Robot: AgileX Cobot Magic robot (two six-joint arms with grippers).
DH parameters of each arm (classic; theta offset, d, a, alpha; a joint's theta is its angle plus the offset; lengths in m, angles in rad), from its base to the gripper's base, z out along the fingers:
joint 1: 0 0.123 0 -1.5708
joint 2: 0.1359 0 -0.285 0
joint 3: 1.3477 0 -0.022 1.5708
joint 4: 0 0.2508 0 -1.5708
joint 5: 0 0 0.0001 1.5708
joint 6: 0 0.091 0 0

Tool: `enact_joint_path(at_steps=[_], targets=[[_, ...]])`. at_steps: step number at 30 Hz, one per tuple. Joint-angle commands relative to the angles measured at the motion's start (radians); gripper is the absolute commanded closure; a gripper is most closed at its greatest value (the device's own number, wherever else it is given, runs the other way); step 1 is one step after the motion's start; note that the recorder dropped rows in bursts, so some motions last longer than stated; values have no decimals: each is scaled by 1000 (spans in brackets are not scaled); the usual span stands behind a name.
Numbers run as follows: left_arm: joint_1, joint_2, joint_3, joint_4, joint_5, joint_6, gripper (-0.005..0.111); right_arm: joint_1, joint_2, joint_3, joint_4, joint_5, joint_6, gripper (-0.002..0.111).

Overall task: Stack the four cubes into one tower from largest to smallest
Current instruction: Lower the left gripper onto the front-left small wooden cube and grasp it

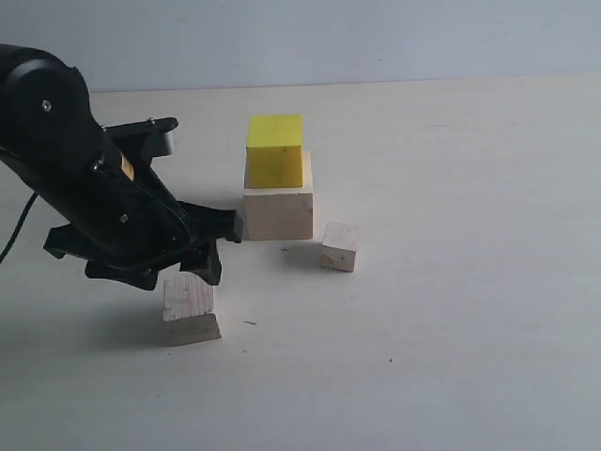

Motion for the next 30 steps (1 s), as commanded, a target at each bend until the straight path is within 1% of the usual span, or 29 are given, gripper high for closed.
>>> enact_joint_path(at_steps=[1, 4, 11, 17, 23, 28, 30], targets=[[-8, 3, -2, -4, 1, -78, 42, 2, -6, 5, 7, -5, -8, 108], [-8, 3, -2, -4, 4, -111, 42, 2, -6, 5, 7, -5, -8, 108], [-8, 8, -2, -4, 0, -121, 42, 2, -6, 5, 7, -5, -8, 108], [-8, 80, -2, -4, -5, -121, 42, 2, -6, 5, 7, 0, -8, 108], [-8, 133, -2, -4, -50, -119, 42, 2, -6, 5, 7, 0, -8, 108], [-8, 142, -2, -4, -95, -119, 42, 2, -6, 5, 7, 0, -18, 108], [-8, 142, -2, -4, -95, -119, 45, 2, -6, 5, 7, 0, -26, 108]])
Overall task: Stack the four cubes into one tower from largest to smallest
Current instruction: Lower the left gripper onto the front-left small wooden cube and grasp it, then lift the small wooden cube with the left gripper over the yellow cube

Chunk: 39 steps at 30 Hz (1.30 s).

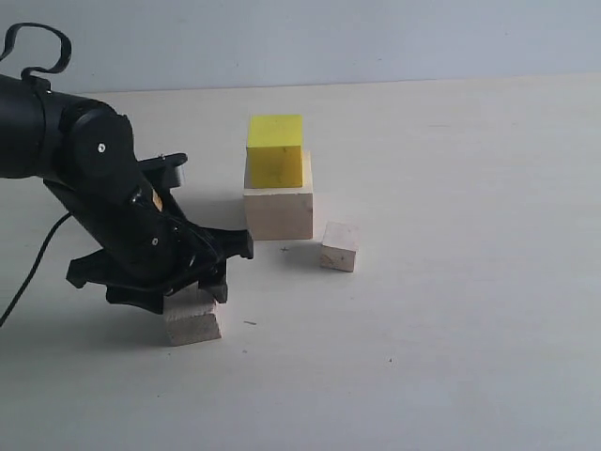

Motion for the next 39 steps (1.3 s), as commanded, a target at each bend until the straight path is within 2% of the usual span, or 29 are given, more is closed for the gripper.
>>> enact_joint_path(at_steps=[1, 7, 11, 17, 25, 29, 39], targets=[[-8, -2, -2, -4, -17, 0, 49, 2, -6, 5, 7, -3, -21, 108], [-8, -8, -2, 1, 32, 31, 88, 2, -6, 5, 7, -2, -21, 108], [-8, -48, -2, 10, 60, 49, 107, 2, -6, 5, 7, 2, -21, 108], [-8, -164, -60, 43, 200, 46, 107, 2, -6, 5, 23, 6, -21, 108], [-8, -317, -227, 16, 310, 18, 107, 2, -6, 5, 17, 8, -21, 108], [-8, -314, -349, 14, 388, 18, 107, 2, -6, 5, 0, 31, -19, 108], [-8, -174, -577, 3, 405, 10, 107, 2, -6, 55, -30, 44, -19, 108]])
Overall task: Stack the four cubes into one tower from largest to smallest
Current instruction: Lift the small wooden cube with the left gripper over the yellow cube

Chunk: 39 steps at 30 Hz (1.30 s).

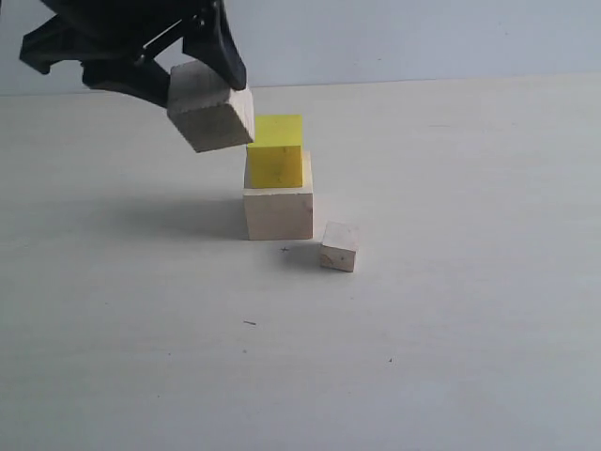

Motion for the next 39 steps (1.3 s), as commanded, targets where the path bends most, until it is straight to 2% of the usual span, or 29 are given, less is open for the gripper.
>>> enact_joint_path(at_steps=[1, 6, 12, 21, 26, 39], targets=[[-8, 85, -91, -11, 12, -10, 107, 2, -6, 43, -10, -3, -11, 108], [-8, 184, -214, -15, 26, -16, 107, 2, -6, 96, -10, -22, -13, 108], [-6, 329, -420, -15, 177, 3, 107, 2, -6, 163, -10, -83, -38, 108], [10, 473, -641, 20, 177, 8, 107, 2, -6, 204, -7, -109, -60, 108], [44, 498, -654, 1, 177, 27, 107, 2, -6, 204, -4, -109, -62, 108], [42, 529, -642, -12, 177, 78, 107, 2, -6, 213, -3, -138, -64, 108]])
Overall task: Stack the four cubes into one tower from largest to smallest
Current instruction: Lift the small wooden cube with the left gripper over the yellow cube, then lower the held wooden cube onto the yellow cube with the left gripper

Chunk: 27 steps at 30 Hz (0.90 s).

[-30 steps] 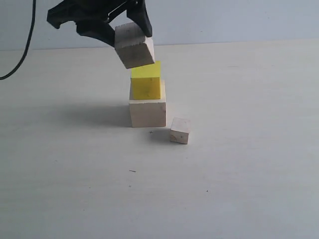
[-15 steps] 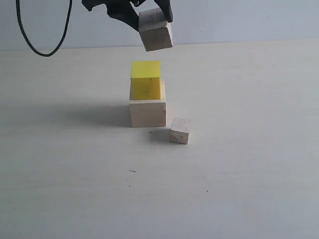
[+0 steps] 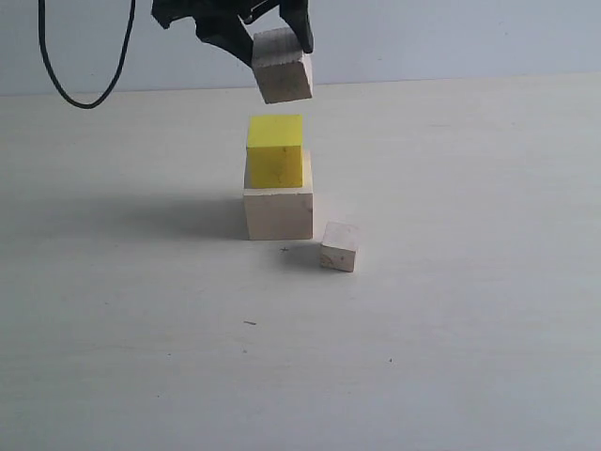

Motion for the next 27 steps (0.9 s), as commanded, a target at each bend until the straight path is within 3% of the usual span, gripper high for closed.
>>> enact_joint_path(at_steps=[1, 7, 27], targets=[[-2, 6, 14, -6, -4, 15, 107, 2, -2, 3, 4, -12, -11, 108], [-3, 6, 85, -4, -4, 15, 107, 2, -2, 3, 2, -12, -11, 108], [-3, 6, 87, 57, -4, -8, 107, 2, -2, 3, -2, -14, -11, 108]])
